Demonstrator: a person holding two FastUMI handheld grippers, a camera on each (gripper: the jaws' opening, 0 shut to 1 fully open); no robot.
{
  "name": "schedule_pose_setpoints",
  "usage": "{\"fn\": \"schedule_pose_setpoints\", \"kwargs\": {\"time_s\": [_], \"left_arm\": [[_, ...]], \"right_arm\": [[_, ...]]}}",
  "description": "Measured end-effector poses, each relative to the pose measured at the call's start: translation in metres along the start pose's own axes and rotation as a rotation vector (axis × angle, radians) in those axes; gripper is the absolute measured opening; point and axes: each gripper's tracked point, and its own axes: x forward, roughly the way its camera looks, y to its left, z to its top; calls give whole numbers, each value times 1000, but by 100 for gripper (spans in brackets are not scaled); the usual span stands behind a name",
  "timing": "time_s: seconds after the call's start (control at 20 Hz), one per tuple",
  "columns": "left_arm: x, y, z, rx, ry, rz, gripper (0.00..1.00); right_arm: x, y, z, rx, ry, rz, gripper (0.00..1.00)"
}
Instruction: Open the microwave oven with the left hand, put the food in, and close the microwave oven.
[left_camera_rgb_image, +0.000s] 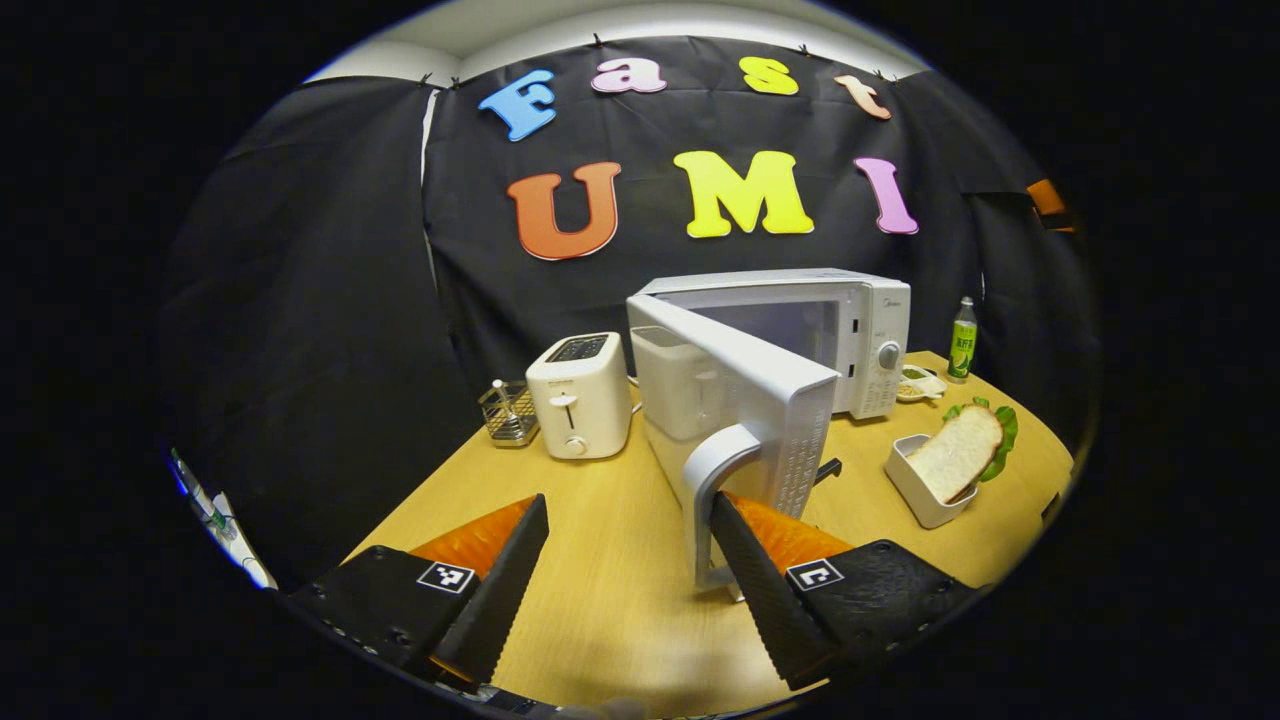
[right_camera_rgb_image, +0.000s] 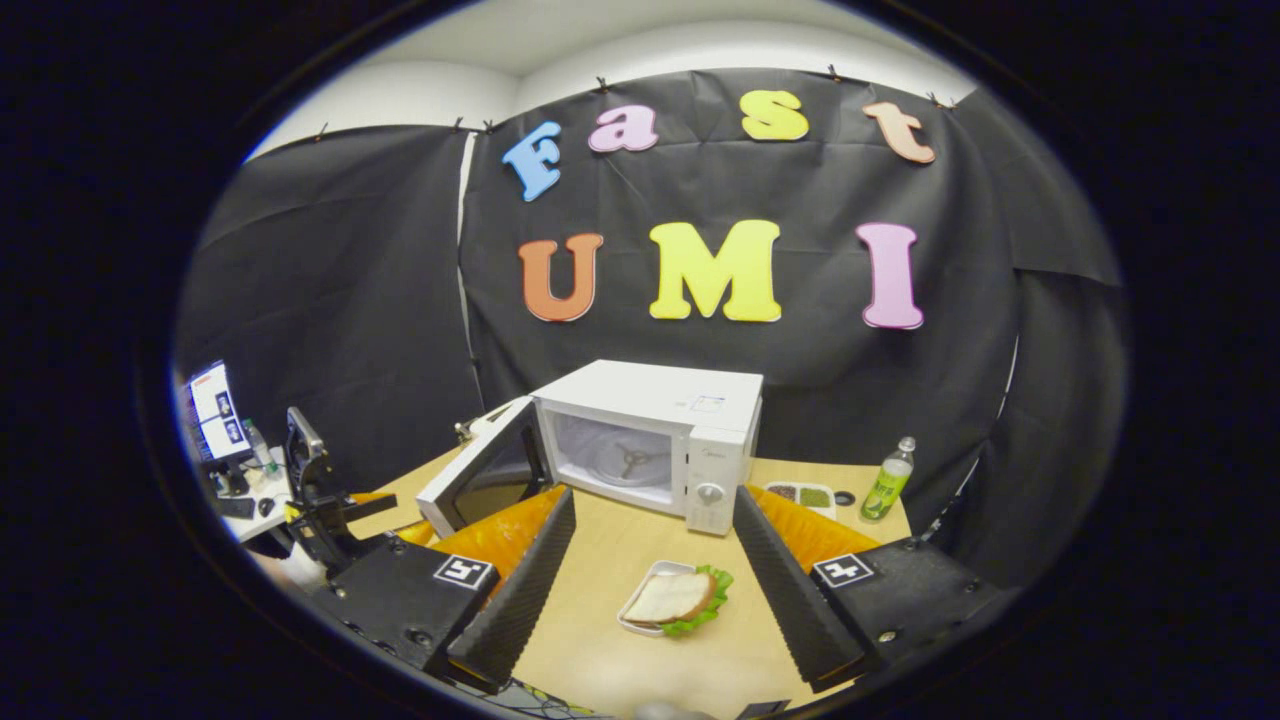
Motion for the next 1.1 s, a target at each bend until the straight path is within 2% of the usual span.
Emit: {"fn": "schedule_pose_setpoints", "kwargs": {"time_s": [0.05,0.1,0.2,0.25,0.3,0.35,0.4,0.45,0.5,0.65,0.7,0.75,0.8,1.1], "left_arm": [[0,14,-3,5,8,33,97],[-1,29,-4,4,11,63,98],[-4,49,-8,-18,19,98,97],[-6,58,-10,-18,23,114,97],[-9,64,-11,-18,24,126,97],[-11,69,-12,-19,24,135,98],[-14,72,-11,-19,21,139,97],[-18,73,-13,-17,20,141,97],[-21,74,-12,-14,17,145,97],[-26,67,-6,-22,4,136,97],[-26,63,-3,-24,-1,130,98],[-27,59,-1,-25,-3,124,97],[-29,55,1,-25,-8,119,97],[-40,27,30,-40,-39,81,97]], "right_arm": [[2,3,-6,-4,11,6,100],[4,5,-9,-4,19,9,93],[8,5,-16,-5,33,12,93],[10,5,-19,1,37,13,100],[12,4,-20,7,39,15,100],[14,2,-23,8,44,10,92],[16,-2,-26,9,48,4,92],[18,-5,-30,16,52,4,92],[21,-8,-34,26,61,3,100],[28,-22,-53,48,98,-9,100],[33,-32,-63,60,118,-19,92],[39,-40,-72,76,134,-25,92],[44,-47,-82,94,154,-27,100],[86,-74,-162,196,313,-16,99]]}}
